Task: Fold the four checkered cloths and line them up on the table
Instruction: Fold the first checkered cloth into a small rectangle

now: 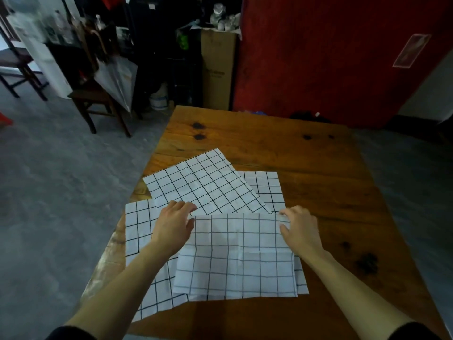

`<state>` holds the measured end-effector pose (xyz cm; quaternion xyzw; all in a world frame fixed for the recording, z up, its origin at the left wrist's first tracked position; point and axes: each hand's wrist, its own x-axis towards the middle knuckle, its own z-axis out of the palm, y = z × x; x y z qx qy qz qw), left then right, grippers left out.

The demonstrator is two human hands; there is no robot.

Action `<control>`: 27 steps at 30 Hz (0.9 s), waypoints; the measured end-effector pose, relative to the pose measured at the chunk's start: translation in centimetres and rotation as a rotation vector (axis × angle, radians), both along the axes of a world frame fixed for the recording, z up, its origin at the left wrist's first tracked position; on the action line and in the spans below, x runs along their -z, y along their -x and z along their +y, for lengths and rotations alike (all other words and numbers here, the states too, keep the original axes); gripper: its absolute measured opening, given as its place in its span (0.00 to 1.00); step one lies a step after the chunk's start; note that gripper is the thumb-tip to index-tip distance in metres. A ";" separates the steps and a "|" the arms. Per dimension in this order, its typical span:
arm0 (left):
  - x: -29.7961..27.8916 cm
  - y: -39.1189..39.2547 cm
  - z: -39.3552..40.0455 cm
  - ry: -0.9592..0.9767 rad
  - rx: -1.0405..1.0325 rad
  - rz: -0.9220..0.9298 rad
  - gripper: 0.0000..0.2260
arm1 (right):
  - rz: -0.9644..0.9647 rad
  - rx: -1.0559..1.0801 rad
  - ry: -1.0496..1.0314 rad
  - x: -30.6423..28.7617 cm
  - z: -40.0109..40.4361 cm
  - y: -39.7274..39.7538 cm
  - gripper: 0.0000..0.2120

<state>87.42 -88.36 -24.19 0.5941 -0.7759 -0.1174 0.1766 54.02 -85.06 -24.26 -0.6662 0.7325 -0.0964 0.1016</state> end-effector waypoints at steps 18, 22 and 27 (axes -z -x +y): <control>7.1 7.0 5.1 -0.339 0.304 -0.314 0.34 | 0.085 -0.494 -0.345 7.8 3.0 -8.9 0.38; 8.7 5.1 5.5 -0.413 0.308 -0.408 0.34 | 0.166 -0.551 -0.407 10.2 4.4 -6.5 0.38; 9.4 1.9 4.4 -0.458 0.177 -0.402 0.36 | 0.162 -0.383 -0.402 10.2 4.1 -2.3 0.37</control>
